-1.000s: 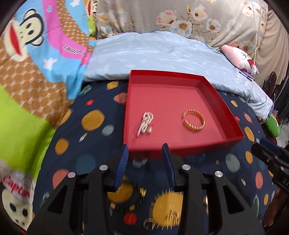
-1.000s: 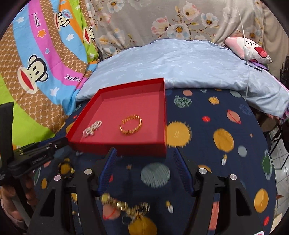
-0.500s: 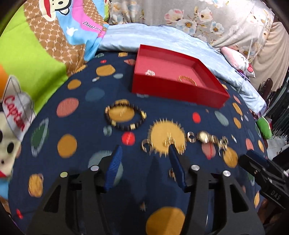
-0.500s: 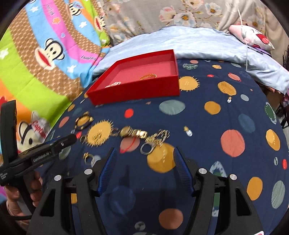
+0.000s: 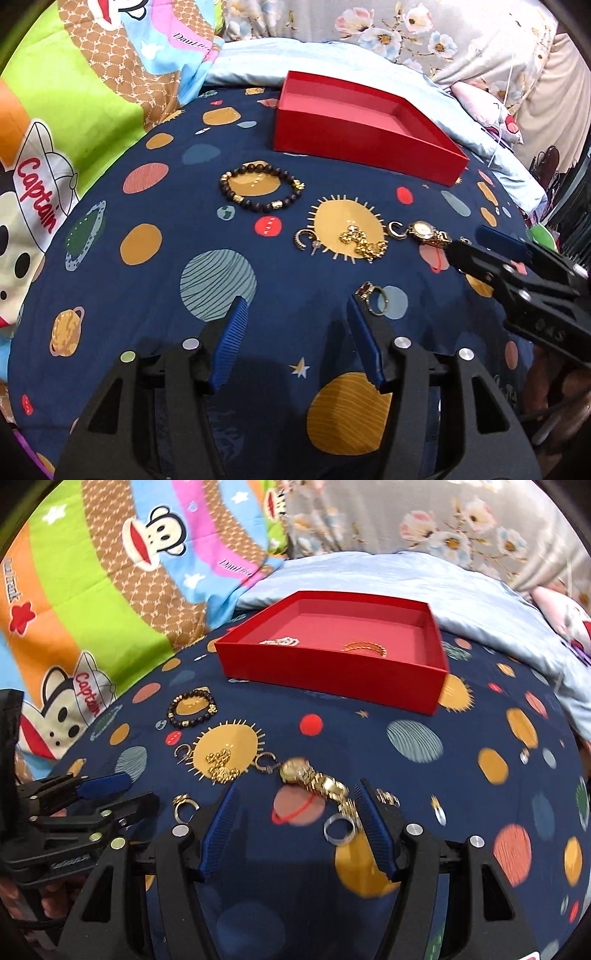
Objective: Organize jewelry
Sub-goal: 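Move the right tool to the gold watch while the left tool moves to the black beaded bracelet, then grasp the gold watch with the right tool while the left tool grasps the black beaded bracelet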
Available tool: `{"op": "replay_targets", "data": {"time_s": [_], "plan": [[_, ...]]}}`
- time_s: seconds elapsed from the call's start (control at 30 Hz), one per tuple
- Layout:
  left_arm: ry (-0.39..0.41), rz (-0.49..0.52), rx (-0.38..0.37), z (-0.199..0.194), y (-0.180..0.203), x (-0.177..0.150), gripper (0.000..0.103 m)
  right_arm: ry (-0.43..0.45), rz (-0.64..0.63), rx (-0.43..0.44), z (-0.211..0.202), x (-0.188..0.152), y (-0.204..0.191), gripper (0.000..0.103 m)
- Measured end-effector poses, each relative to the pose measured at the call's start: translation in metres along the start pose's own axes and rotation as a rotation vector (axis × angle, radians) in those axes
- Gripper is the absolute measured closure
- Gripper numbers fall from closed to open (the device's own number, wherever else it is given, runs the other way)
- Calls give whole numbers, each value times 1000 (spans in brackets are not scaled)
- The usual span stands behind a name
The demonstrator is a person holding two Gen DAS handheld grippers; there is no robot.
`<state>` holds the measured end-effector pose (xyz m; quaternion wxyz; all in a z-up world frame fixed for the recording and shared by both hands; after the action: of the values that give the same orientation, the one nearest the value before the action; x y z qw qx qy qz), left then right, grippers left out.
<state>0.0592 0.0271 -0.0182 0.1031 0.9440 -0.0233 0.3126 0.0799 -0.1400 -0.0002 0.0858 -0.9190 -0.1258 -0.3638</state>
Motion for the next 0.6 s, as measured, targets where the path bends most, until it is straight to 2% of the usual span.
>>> {"op": "replay_targets", "data": {"time_s": [0.27,0.4,0.6], "plan": [[5,-5,14,2,-6,2,49,-49,-61,37,27,14,2,42],[5,-9,12,3,-8,4,49,-102,-62,56,39,11,6,59],[6,-16,13,4,-11,7,49,-107,-54,65,36,5,7,69]]}}
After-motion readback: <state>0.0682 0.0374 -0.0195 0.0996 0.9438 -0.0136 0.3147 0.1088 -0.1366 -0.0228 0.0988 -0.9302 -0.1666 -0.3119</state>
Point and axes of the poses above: each gripper's, at about its wrist camera, not at the fingertips, and z roughly the way its jaws point, y to its right, x to its top, the point moved 3 cm from there along z, roughly the way its jaws point, and after that the axes turned 1 degree about -z, right-handed, at the moved point
